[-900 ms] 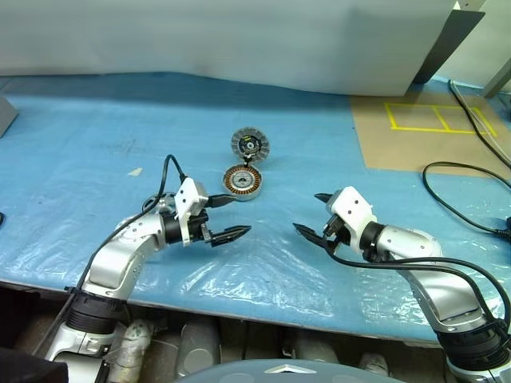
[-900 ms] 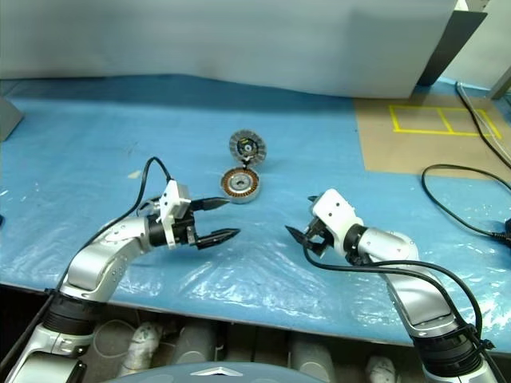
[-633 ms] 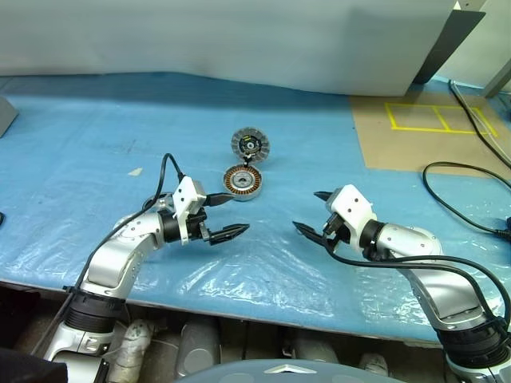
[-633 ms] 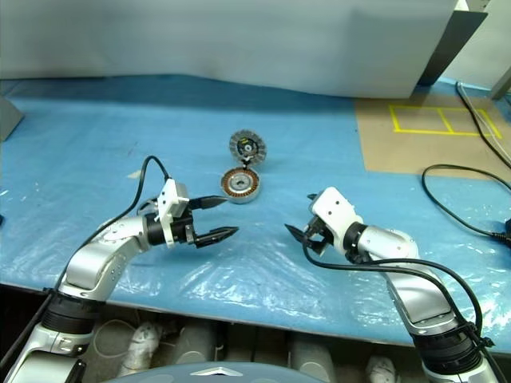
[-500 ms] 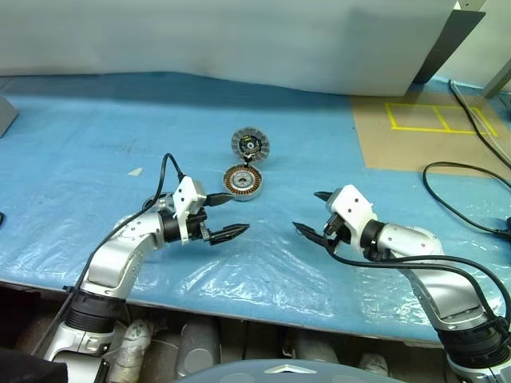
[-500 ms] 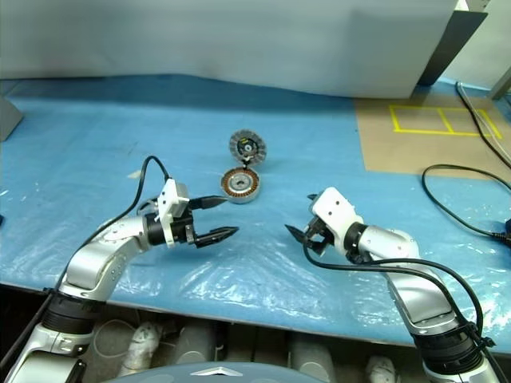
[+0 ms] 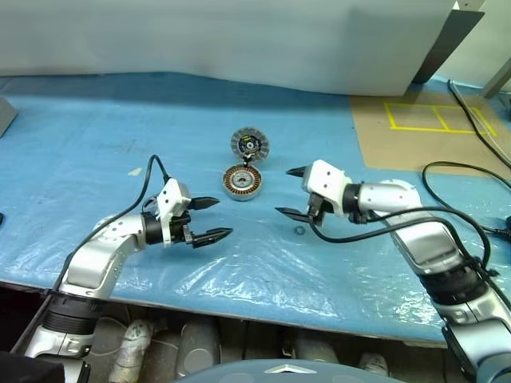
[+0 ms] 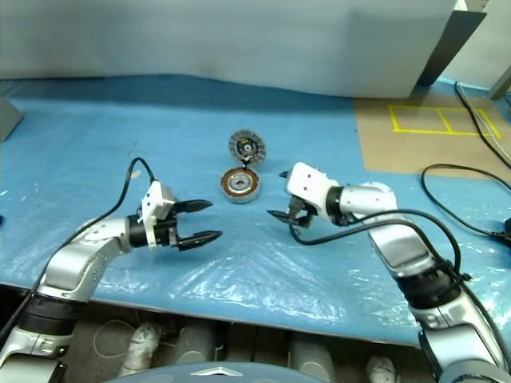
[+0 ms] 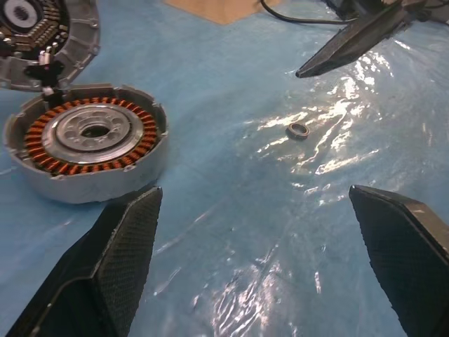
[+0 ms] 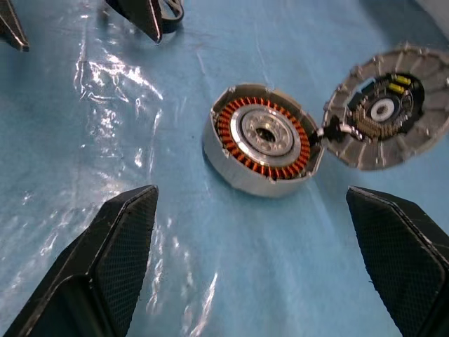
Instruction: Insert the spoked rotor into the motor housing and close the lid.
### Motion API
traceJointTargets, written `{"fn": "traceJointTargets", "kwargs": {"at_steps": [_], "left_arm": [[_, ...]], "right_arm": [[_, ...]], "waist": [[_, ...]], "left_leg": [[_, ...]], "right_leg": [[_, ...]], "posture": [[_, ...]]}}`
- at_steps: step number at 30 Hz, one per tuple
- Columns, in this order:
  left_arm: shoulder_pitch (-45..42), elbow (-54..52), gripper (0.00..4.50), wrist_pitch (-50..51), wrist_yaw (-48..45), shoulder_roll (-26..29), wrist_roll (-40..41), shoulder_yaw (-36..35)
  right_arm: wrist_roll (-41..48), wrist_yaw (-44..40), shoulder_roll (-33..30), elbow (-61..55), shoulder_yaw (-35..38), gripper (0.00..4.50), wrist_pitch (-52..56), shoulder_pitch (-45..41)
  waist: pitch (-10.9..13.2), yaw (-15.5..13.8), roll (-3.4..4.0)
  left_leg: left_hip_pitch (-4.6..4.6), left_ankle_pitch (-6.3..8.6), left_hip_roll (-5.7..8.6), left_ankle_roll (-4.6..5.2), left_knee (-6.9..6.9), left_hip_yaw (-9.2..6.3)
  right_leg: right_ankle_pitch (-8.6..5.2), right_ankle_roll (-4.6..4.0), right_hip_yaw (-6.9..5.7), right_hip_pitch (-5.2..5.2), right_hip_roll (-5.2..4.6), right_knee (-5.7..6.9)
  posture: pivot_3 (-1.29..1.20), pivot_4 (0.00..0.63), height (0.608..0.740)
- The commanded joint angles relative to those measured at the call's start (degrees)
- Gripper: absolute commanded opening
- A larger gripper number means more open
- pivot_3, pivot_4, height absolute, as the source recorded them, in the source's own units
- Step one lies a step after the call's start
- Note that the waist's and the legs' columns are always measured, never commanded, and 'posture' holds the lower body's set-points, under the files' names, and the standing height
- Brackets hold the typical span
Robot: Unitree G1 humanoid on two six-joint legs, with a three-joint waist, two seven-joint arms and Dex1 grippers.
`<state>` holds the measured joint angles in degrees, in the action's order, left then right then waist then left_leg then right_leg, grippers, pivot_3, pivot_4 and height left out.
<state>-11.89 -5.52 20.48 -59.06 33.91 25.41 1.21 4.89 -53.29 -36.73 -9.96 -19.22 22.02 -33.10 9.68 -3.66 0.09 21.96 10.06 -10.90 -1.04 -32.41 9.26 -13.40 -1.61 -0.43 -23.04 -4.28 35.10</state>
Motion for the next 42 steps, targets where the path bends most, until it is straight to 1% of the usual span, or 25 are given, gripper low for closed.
{"fn": "traceJointTargets", "kwargs": {"at_steps": [1, 5, 8, 11, 16, 23, 29, 33, 36, 41, 42], "left_arm": [[0.6, 0.3, 4.5, -2.2, 0.1, 1.2, -0.4, -2.5], [1.5, -0.1, 4.5, -3.1, 1.5, 0.8, -0.6, -3.6], [2.8, -1.4, 4.5, -3.3, 2.7, 0.2, -0.5, -3.7], [4.2, -3.0, 4.5, -3.4, 3.7, -0.4, -0.6, -3.4], [6.1, -4.9, 4.5, -3.0, 4.9, -0.8, -0.4, -3.6], [7.0, -6.0, 4.5, -2.7, 5.9, -1.3, -0.2, -3.1], [7.3, -6.6, 4.5, -2.4, 6.3, -2.1, -0.2, -2.6], [7.3, -6.5, 4.5, -2.4, 6.4, -2.2, -0.3, -2.3], [7.3, -6.7, 4.5, -2.3, 6.5, -2.4, -0.2, -2.0], [7.4, -7.2, 4.5, -2.3, 7.0, -2.9, -0.4, -1.4], [7.5, -7.3, 4.5, -2.3, 7.0, -3.0, -0.3, -1.2]], "right_arm": [[-2.6, -4.1, 2.8, 7.7, -3.7, 4.48, -5.5, -6.3], [-3.3, -8.0, 9.1, 21.4, -5.9, 4.48, -8.5, -13.0], [-5.7, -9.4, 13.4, 31.4, -7.7, 4.48, -12.6, -16.9], [-7.6, -9.3, 16.7, 40.0, -7.8, 4.48, -16.7, -20.3], [-11.3, -7.9, 20.1, 51.3, -8.0, 4.48, -23.8, -23.9], [-16.2, -7.4, 23.1, 60.4, -8.8, 4.48, -30.5, -26.9], [-20.7, -4.8, 24.6, 65.9, -9.3, 4.48, -35.4, -29.6], [-24.1, -4.9, 25.1, 68.5, -10.9, 4.48, -38.1, -31.1], [-26.5, -5.7, 25.1, 70.2, -12.5, 3.85, -40.0, -31.4], [-29.3, -5.0, 25.3, 71.9, -13.5, 2.21, -41.9, -31.7], [-29.6, -5.2, 25.3, 71.7, -13.6, 2.1, -42.0, -31.6]], "waist": [[0.0, 0.1, 0.0], [0.0, 0.3, -0.01], [0.0, 0.5, -0.02], [0.0, 0.7, -0.03], [0.0, 0.9, -0.05], [0.0, 1.1, -0.05], [0.0, 1.1, -0.05], [0.0, 1.1, -0.05], [0.0, 1.1, -0.05], [0.0, 1.2, -0.07], [0.0, 1.2, -0.07]], "left_leg": [[0.01, 0.01, -0.02, 0.01, -0.03, 0.03], [0.08, 0.02, -0.05, 0.04, -0.14, 0.06], [0.15, 0.02, -0.09, 0.04, -0.27, 0.05], [0.19, 0.02, -0.12, 0.04, -0.34, 0.05], [0.23, 0.04, -0.22, 0.07, -0.43, 0.05], [0.28, 0.06, -0.27, 0.1, -0.44, 0.06], [0.28, 0.08, -0.34, 0.14, -0.45, 0.06], [0.28, 0.09, -0.36, 0.15, -0.47, 0.06], [0.27, 0.09, -0.37, 0.15, -0.47, 0.07], [0.26, 0.09, -0.37, 0.15, -0.47, 0.08], [0.22, 0.09, -0.38, 0.15, -0.47, 0.1]], "right_leg": [[-0.01, -0.01, 0.0, -0.02, 0.0, 0.05], [-0.06, -0.11, -0.01, -0.11, 0.0, 0.22], [-0.13, -0.22, -0.03, -0.18, 0.0, 0.41], [-0.15, -0.26, -0.04, -0.23, -0.01, 0.53], [-0.18, -0.3, -0.11, -0.25, 0.0, 0.64], [-0.2, -0.35, -0.15, -0.28, 0.02, 0.64], [-0.23, -0.41, -0.19, -0.28, 0.04, 0.66], [-0.23, -0.41, -0.2, -0.28, 0.04, 0.67], [-0.23, -0.42, -0.2, -0.28, 0.04, 0.67], [-0.24, -0.42, -0.2, -0.25, 0.04, 0.65], [-0.24, -0.42, -0.19, -0.23, 0.04, 0.66]], "posture": [[0.0, 0.15, 0.74], [0.0, 0.15, 0.74], [0.0, 0.15, 0.74], [0.0, 0.15, 0.74], [0.0, 0.15, 0.74], [0.0, 0.15, 0.74], [0.0, 0.15, 0.74], [0.0, 0.15, 0.74], [0.0, 0.15, 0.74], [0.0, 0.15, 0.74], [0.0, 0.15, 0.74]]}}
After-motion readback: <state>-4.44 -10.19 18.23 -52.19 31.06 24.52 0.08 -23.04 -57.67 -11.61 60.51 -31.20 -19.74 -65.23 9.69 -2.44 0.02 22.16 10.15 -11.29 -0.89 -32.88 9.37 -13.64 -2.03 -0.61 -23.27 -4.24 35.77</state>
